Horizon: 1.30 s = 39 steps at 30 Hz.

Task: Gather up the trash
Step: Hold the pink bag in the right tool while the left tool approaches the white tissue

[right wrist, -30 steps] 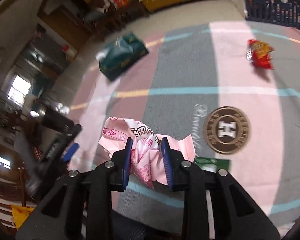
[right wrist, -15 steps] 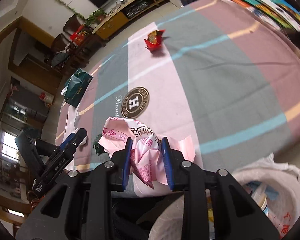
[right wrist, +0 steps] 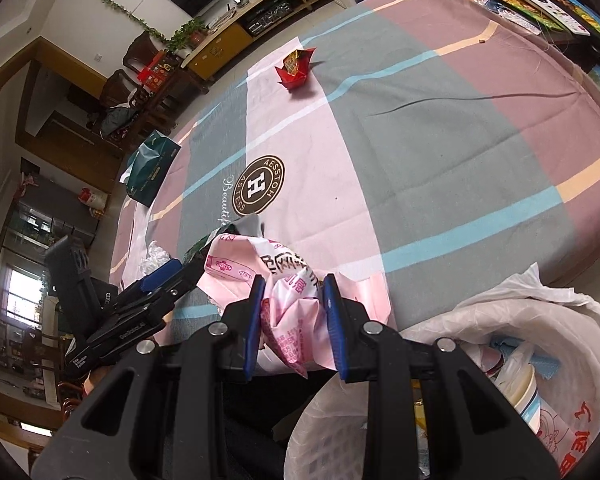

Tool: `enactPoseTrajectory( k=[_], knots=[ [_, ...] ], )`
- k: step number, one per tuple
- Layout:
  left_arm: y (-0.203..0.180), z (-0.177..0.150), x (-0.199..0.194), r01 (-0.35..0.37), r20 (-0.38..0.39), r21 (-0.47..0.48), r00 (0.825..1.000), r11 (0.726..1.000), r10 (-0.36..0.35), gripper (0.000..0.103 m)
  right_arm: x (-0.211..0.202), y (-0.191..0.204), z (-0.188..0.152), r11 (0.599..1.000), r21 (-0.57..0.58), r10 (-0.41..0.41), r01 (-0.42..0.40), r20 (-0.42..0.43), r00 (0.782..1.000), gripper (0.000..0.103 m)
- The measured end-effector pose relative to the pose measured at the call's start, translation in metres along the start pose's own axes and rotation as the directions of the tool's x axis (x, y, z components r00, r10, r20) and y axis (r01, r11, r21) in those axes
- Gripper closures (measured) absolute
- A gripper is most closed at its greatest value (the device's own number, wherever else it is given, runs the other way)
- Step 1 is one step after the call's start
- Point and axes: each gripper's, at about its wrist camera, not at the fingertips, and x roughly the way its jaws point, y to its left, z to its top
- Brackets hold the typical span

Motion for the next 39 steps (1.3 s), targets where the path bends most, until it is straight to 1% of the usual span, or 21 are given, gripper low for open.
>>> enactPoseTrajectory(
  k=[2,3,4,5,7,9,10,11,13,14,15,16,19,24,25,26,28,29,31,34,39],
  knots=[
    [0.001,-0.001,0.002,-0.004,-0.008,-0.001,1.0,1.0,0.004,0.013,0.002,-0.001,-0.002,1.0,0.01,0.003,-0.003,-0.004,1.0,0.073],
    [0.001,-0.001,0.002,-0.002,-0.011,-0.001,1.0,1.0,0.002,0.022,0.004,-0.001,-0.003,1.0,0.015,0.006,-0.006,-0.009,1.0,0.073],
    [0.002,-0.001,0.003,0.002,-0.016,-0.003,1.0,1.0,-0.002,0.034,0.007,-0.001,-0.004,1.0,0.019,0.008,-0.007,-0.015,1.0,0.073],
    [0.003,-0.002,0.004,0.007,-0.024,-0.009,1.0,1.0,-0.007,0.04,0.009,0.0,-0.005,1.0,0.02,0.008,-0.007,-0.02,1.0,0.073],
    [0.006,-0.002,0.007,0.015,-0.04,-0.023,0.999,1.0,-0.016,0.061,0.013,0.002,-0.007,1.0,0.015,0.005,-0.004,-0.029,1.0,0.073],
    [0.007,-0.002,0.007,0.033,-0.035,-0.026,0.999,0.999,-0.034,0.069,0.016,0.004,-0.008,1.0,0.006,-0.003,0.003,-0.033,0.999,0.073],
    [0.007,-0.002,0.005,0.047,-0.028,-0.027,0.998,0.999,-0.048,0.076,0.017,0.006,-0.009,1.0,-0.001,-0.009,0.009,-0.032,0.999,0.073],
    [0.007,-0.002,0.004,0.056,-0.022,-0.03,0.998,0.998,-0.056,0.079,0.016,0.008,-0.01,1.0,-0.008,-0.016,0.016,-0.03,0.999,0.073],
    [0.008,-0.002,0.002,0.063,-0.013,-0.04,0.998,0.997,-0.063,0.088,0.016,0.011,-0.011,0.999,-0.024,-0.035,0.034,-0.023,0.999,0.073],
    [0.009,-0.001,0.001,0.068,-0.008,-0.047,0.998,0.997,-0.069,0.089,0.016,0.012,-0.011,0.999,-0.029,-0.042,0.041,-0.02,0.999,0.073],
    [0.011,-0.001,0.001,0.075,-0.004,-0.053,0.997,0.996,-0.076,0.093,0.016,0.013,-0.011,0.998,-0.033,-0.046,0.046,-0.018,0.999,0.073],
    [0.01,-0.001,0.0,0.08,-0.002,-0.054,0.997,0.995,-0.08,0.095,0.016,0.014,-0.012,0.998,-0.038,-0.05,0.05,-0.016,0.999,0.073],
    [0.007,-0.001,-0.001,0.088,0.005,-0.043,0.996,0.995,-0.088,0.095,0.016,0.017,-0.013,0.997,-0.048,-0.064,0.063,-0.014,0.998,0.073],
    [0.012,0.001,-0.005,0.098,0.025,-0.072,0.995,0.993,-0.097,0.094,0.019,0.018,-0.016,0.996,-0.05,-0.074,0.073,-0.021,0.997,0.073],
    [0.013,0.001,-0.004,0.097,0.022,-0.077,0.995,0.992,-0.096,0.092,0.02,0.018,-0.016,0.996,-0.05,-0.076,0.075,-0.023,0.997,0.073],
    [0.013,0.001,-0.003,0.094,0.019,-0.077,0.996,0.993,-0.093,0.089,0.02,0.017,-0.016,0.996,-0.048,-0.077,0.075,-0.025,0.997,0.073],
    [0.011,0.001,-0.003,0.089,0.016,-0.07,0.996,0.994,-0.089,0.072,0.022,0.018,-0.016,0.996,-0.046,-0.077,0.076,-0.029,0.997,0.073],
    [0.01,0.001,-0.003,0.087,0.016,-0.064,0.996,0.994,-0.086,0.067,0.023,0.019,-0.017,0.996,-0.047,-0.079,0.077,-0.031,0.996,0.073],
    [0.007,0.001,-0.003,0.077,0.017,-0.051,0.997,0.996,-0.076,0.045,0.025,0.018,-0.017,0.996,-0.046,-0.082,0.08,-0.035,0.996,0.073],
    [0.005,0.002,-0.001,0.064,0.008,-0.039,0.998,0.997,-0.064,0.035,0.027,0.018,-0.019,0.996,-0.043,-0.081,0.08,-0.041,0.996,0.073],
    [0.0,0.0,0.006,0.04,-0.027,-0.013,0.999,0.999,-0.04,0.032,0.031,0.018,-0.02,0.996,-0.046,-0.083,0.081,-0.047,0.995,0.073]
  ],
)
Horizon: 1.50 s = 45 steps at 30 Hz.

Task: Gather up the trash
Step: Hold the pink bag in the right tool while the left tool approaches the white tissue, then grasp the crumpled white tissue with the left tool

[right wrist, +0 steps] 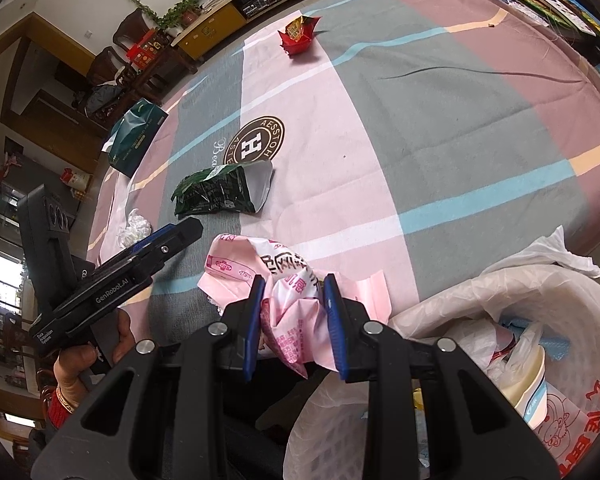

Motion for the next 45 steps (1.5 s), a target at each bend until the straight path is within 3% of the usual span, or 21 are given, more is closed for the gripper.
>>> enactPoseTrajectory(
  k=[3,6,7,11,14,19,21,22,24,26,29,30,31,32,33,35,37,42,43,45],
  knots=[
    [-0.001,-0.001,0.001,0.0,-0.007,0.007,1.0,1.0,0.0,0.035,0.0,0.0,0.0,1.0,-0.001,-0.003,0.003,0.002,1.0,0.073],
    [0.004,-0.001,0.005,0.026,-0.029,-0.014,0.999,1.0,-0.026,0.071,0.0,0.0,0.0,1.0,0.004,-0.004,0.004,0.004,1.0,0.073],
    [0.005,-0.002,0.007,0.024,-0.034,-0.023,0.999,0.999,-0.025,0.077,0.0,0.0,-0.001,1.0,0.004,-0.005,0.005,0.005,1.0,0.073],
    [0.007,-0.002,-0.001,0.065,0.001,-0.028,0.998,0.997,-0.065,0.092,-0.003,0.002,-0.001,1.0,-0.002,-0.025,0.025,0.02,0.999,0.073],
    [0.011,-0.001,-0.006,0.085,0.028,-0.054,0.996,0.995,-0.084,0.095,-0.006,0.002,-0.001,0.999,-0.009,-0.039,0.04,0.033,0.999,0.073],
    [0.017,0.001,-0.01,0.08,0.05,-0.092,0.996,0.992,-0.076,0.093,-0.009,0.0,0.0,0.999,-0.01,-0.05,0.05,0.041,0.998,0.073],
    [0.018,0.002,-0.01,0.08,0.048,-0.101,0.996,0.992,-0.076,0.06,-0.01,-0.001,0.0,0.999,-0.005,-0.05,0.051,0.046,0.998,0.073],
    [0.017,0.002,-0.011,0.064,0.052,-0.098,0.997,0.993,-0.059,0.053,-0.011,-0.001,0.001,0.999,-0.003,-0.051,0.051,0.052,0.997,0.073],
    [0.016,0.002,-0.013,0.057,0.063,-0.094,0.997,0.994,-0.051,0.045,-0.012,-0.001,0.002,0.999,-0.002,-0.052,0.052,0.061,0.997,0.073],
    [0.019,0.003,-0.021,0.014,0.098,-0.105,0.995,0.994,-0.003,0.045,-0.012,-0.001,0.003,0.999,0.0,-0.049,0.049,0.06,0.997,0.073],
    [0.032,0.003,-0.05,-0.067,0.252,-0.168,0.962,0.983,0.108,0.04,-0.01,-0.002,0.003,0.999,-0.001,-0.053,0.053,0.055,0.997,0.073],
    [0.041,0.003,-0.059,-0.135,0.299,-0.226,0.933,0.965,0.201,0.029,-0.01,-0.002,0.003,0.999,0.002,-0.053,0.053,0.052,0.997,0.073],
    [0.052,0.002,-0.066,-0.194,0.317,-0.292,0.904,0.937,0.286,0.024,-0.009,-0.002,0.002,0.999,0.005,-0.051,0.051,0.049,0.997,0.073],
    [0.065,0.001,-0.07,-0.22,0.316,-0.358,0.886,0.907,0.34,0.021,-0.009,-0.002,0.002,0.999,0.006,-0.05,0.049,0.047,0.998,0.073],
    [0.081,0.0,-0.072,-0.212,0.297,-0.431,0.884,0.877,0.36,0.02,-0.009,-0.001,0.002,0.999,0.005,-0.05,0.05,0.046,0.998,0.073],
    [0.108,-0.004,-0.064,-0.15,0.231,-0.547,0.919,0.824,0.32,0.02,-0.009,0.001,0.002,0.999,-0.001,-0.053,0.053,0.045,0.998,0.073],
    [0.118,-0.006,-0.057,-0.149,0.181,-0.592,0.933,0.792,0.311,0.02,-0.01,0.002,0.002,0.999,-0.004,-0.052,0.052,0.045,0.998,0.073],
    [0.105,-0.001,-0.044,-0.251,0.14,-0.501,0.921,0.828,0.364,0.022,-0.009,0.002,0.002,0.999,-0.003,-0.052,0.052,0.044,0.998,0.073],
    [0.101,0.002,-0.04,-0.272,0.131,-0.473,0.919,0.838,0.371,0.025,-0.01,0.002,0.002,0.999,-0.002,-0.051,0.051,0.043,0.998,0.073],
    [0.096,0.001,-0.032,-0.299,0.105,-0.435,0.92,0.849,0.378,0.042,-0.01,0.002,0.002,0.999,-0.004,-0.051,0.051,0.044,0.998,0.073]
  ],
)
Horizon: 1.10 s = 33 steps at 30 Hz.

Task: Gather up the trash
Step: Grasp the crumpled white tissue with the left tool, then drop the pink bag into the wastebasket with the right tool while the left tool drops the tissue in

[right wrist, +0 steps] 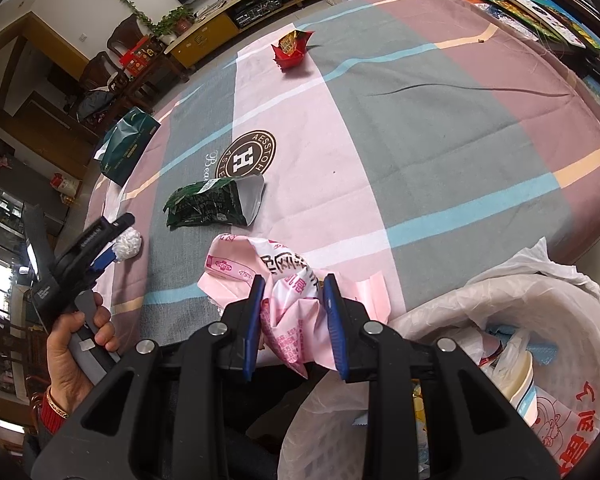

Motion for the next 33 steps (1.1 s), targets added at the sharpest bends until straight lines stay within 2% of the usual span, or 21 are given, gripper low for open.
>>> enactPoseTrajectory(
  k=[2,5,7,9,10,13,17,21,25,28,30,33],
  knots=[
    [0.001,0.0,0.004,-0.017,-0.012,0.001,1.0,1.0,0.017,0.045,0.0,0.0,-0.001,1.0,-0.002,-0.001,0.001,0.001,1.0,0.073],
    [0.01,0.0,0.005,-0.003,-0.021,-0.023,1.0,1.0,0.002,0.058,0.0,0.0,-0.001,1.0,0.001,0.0,0.0,0.001,1.0,0.073],
    [0.013,0.0,0.003,0.038,-0.016,-0.038,0.999,0.999,-0.039,0.083,-0.002,0.001,-0.001,1.0,0.003,0.003,-0.003,0.006,1.0,0.073],
    [0.016,0.0,-0.001,0.097,-0.006,-0.056,0.995,0.994,-0.097,0.094,-0.005,0.002,-0.002,1.0,0.003,0.006,-0.006,0.014,1.0,0.073],
    [0.016,0.0,-0.003,0.113,0.004,-0.061,0.994,0.992,-0.113,0.096,-0.009,0.002,-0.002,1.0,0.0,0.009,-0.009,0.021,1.0,0.073],
    [0.015,0.0,-0.01,0.168,0.031,-0.066,0.986,0.984,-0.166,0.098,-0.023,0.003,-0.001,1.0,-0.021,0.011,-0.01,0.055,0.998,0.073],
    [0.019,-0.001,-0.025,0.284,0.093,-0.099,0.957,0.954,-0.276,0.099,-0.047,0.0,0.001,0.999,-0.037,0.012,-0.008,0.107,0.994,0.073],
    [0.021,-0.002,-0.038,0.326,0.132,-0.106,0.941,0.939,-0.311,0.099,-0.065,-0.008,-0.001,0.999,-0.042,-0.003,0.009,0.133,0.991,0.073],
    [0.02,-0.005,-0.049,0.341,0.157,-0.099,0.933,0.935,-0.323,0.099,-0.079,-0.021,-0.007,0.999,-0.033,-0.024,0.029,0.141,0.99,0.073],
    [0.012,-0.02,-0.066,0.38,0.157,-0.08,0.918,0.922,-0.364,0.099,-0.09,-0.031,-0.018,0.996,-0.057,-0.056,0.064,0.131,0.99,0.073],
    [-0.005,-0.036,-0.082,0.421,0.136,-0.028,0.9,0.907,-0.413,0.099,-0.092,-0.037,-0.028,0.99,-0.089,-0.102,0.112,0.109,0.989,0.073],
    [-0.041,-0.059,-0.104,0.51,0.073,0.066,0.855,0.857,-0.514,0.099,-0.092,-0.053,-0.048,0.969,-0.128,-0.204,0.212,0.073,0.976,0.072]
  ],
)
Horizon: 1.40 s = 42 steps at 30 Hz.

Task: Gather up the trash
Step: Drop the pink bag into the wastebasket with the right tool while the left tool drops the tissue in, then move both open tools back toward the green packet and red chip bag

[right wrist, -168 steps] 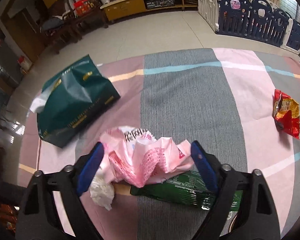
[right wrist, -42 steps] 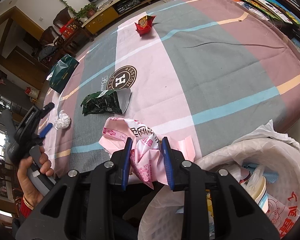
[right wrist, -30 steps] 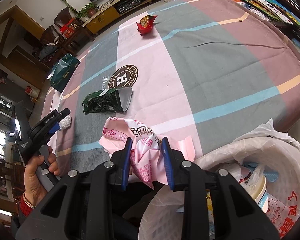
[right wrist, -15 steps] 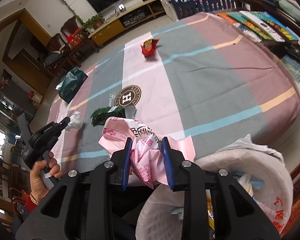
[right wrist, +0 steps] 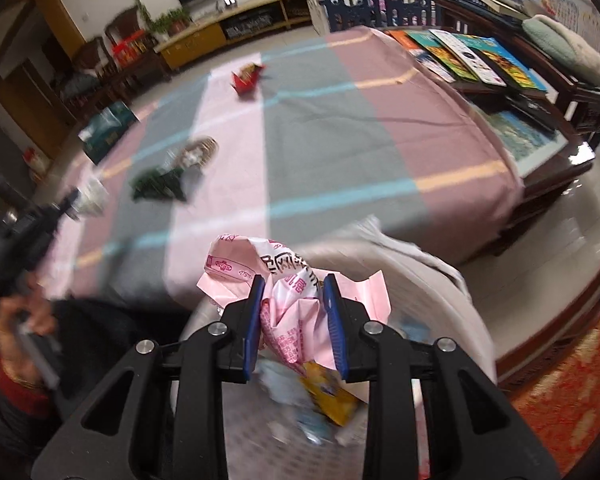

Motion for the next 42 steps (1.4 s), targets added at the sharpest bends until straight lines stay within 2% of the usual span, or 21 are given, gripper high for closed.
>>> enactPoseTrajectory(
  k=[1,3,4,5,7,8,9,10,12,13,15,17,19,21,23,27,35,37,39,40,42],
  knots=[
    [-0.017,-0.006,0.001,0.042,-0.025,0.041,0.999,0.998,-0.041,0.099,0.002,-0.006,-0.007,1.0,-0.001,-0.023,0.023,-0.016,1.0,0.07],
    [-0.053,-0.02,0.005,0.148,-0.095,0.123,0.986,0.981,-0.137,0.099,0.008,-0.019,-0.019,0.998,0.018,-0.059,0.06,-0.067,0.996,0.06],
    [-0.069,-0.027,0.007,0.2,-0.134,0.15,0.974,0.968,-0.18,0.099,0.011,-0.026,-0.024,0.997,0.035,-0.069,0.073,-0.098,0.993,0.049],
    [-0.081,-0.033,0.01,0.244,-0.17,0.168,0.962,0.955,-0.215,0.099,0.012,-0.034,-0.028,0.995,0.061,-0.076,0.083,-0.114,0.991,0.04],
    [-0.111,-0.055,0.017,0.355,-0.278,0.212,0.915,0.911,-0.292,0.099,0.004,-0.052,-0.028,0.987,0.136,-0.076,0.086,-0.082,0.994,0.032],
    [-0.122,-0.066,0.02,0.391,-0.318,0.236,0.896,0.89,-0.31,0.099,-0.002,-0.059,-0.027,0.981,0.176,-0.066,0.076,-0.061,0.996,0.031],
    [-0.136,-0.079,0.024,0.44,-0.378,0.262,0.866,0.859,-0.329,0.099,-0.008,-0.068,-0.024,0.972,0.226,-0.051,0.058,-0.035,0.998,0.03],
    [-0.148,-0.092,0.027,0.471,-0.425,0.29,0.843,0.833,-0.329,0.099,-0.013,-0.075,-0.022,0.964,0.264,-0.039,0.042,-0.015,0.999,0.029],
    [-0.167,-0.119,0.034,0.498,-0.495,0.36,0.819,0.789,-0.29,0.099,-0.023,-0.09,-0.016,0.942,0.336,-0.024,0.013,0.028,0.999,0.029],
    [-0.173,-0.129,0.036,0.501,-0.516,0.391,0.814,0.772,-0.267,0.099,-0.026,-0.094,-0.014,0.934,0.356,-0.024,0.008,0.041,0.999,0.029],
    [-0.182,-0.144,0.041,0.49,-0.533,0.446,0.817,0.748,-0.218,0.099,-0.03,-0.096,-0.011,0.93,0.369,-0.026,0.003,0.059,0.998,0.029],
    [-0.184,-0.151,0.042,0.461,-0.529,0.484,0.831,0.744,-0.171,0.093,-0.032,-0.094,-0.01,0.932,0.363,-0.034,0.008,0.066,0.997,0.029],
    [-0.183,-0.152,0.044,0.428,-0.52,0.495,0.843,0.756,-0.136,0.055,-0.029,-0.093,-0.011,0.934,0.358,-0.034,0.01,0.061,0.998,0.029],
    [-0.173,-0.145,0.044,0.405,-0.508,0.472,0.851,0.783,-0.134,0.044,-0.026,-0.093,-0.013,0.932,0.362,-0.025,0.003,0.056,0.998,0.029],
    [-0.171,-0.14,0.045,0.386,-0.496,0.456,0.858,0.802,-0.131,0.042,-0.023,-0.092,-0.014,0.93,0.369,-0.013,-0.007,0.051,0.999,0.029],
    [-0.164,-0.127,0.041,0.316,-0.439,0.469,0.894,0.825,-0.092,0.038,-0.02,-0.087,-0.013,0.932,0.362,-0.004,-0.015,0.051,0.999,0.029],
    [-0.151,-0.107,0.041,0.234,-0.375,0.466,0.926,0.853,-0.049,0.027,-0.017,-0.074,-0.007,0.947,0.321,-0.018,-0.002,0.06,0.998,0.029],
    [-0.143,-0.095,0.043,0.168,-0.328,0.473,0.945,0.865,-0.004,0.023,-0.013,-0.071,-0.004,0.95,0.312,-0.019,0.0,0.057,0.998,0.029],
    [-0.124,-0.073,0.052,0.051,-0.272,0.44,0.959,0.896,0.079,0.021,-0.009,-0.066,0.0,0.955,0.298,-0.016,-0.001,0.053,0.998,0.029],
    [-0.11,-0.059,0.058,-0.016,-0.25,0.398,0.96,0.917,0.125,0.02,-0.007,-0.063,0.002,0.957,0.291,-0.016,-0.001,0.053,0.998,0.029],
    [-0.079,-0.032,0.073,-0.101,-0.25,0.29,0.952,0.952,0.177,0.019,-0.002,-0.055,0.007,0.963,0.271,-0.013,-0.002,0.051,0.999,0.029]
  ],
)
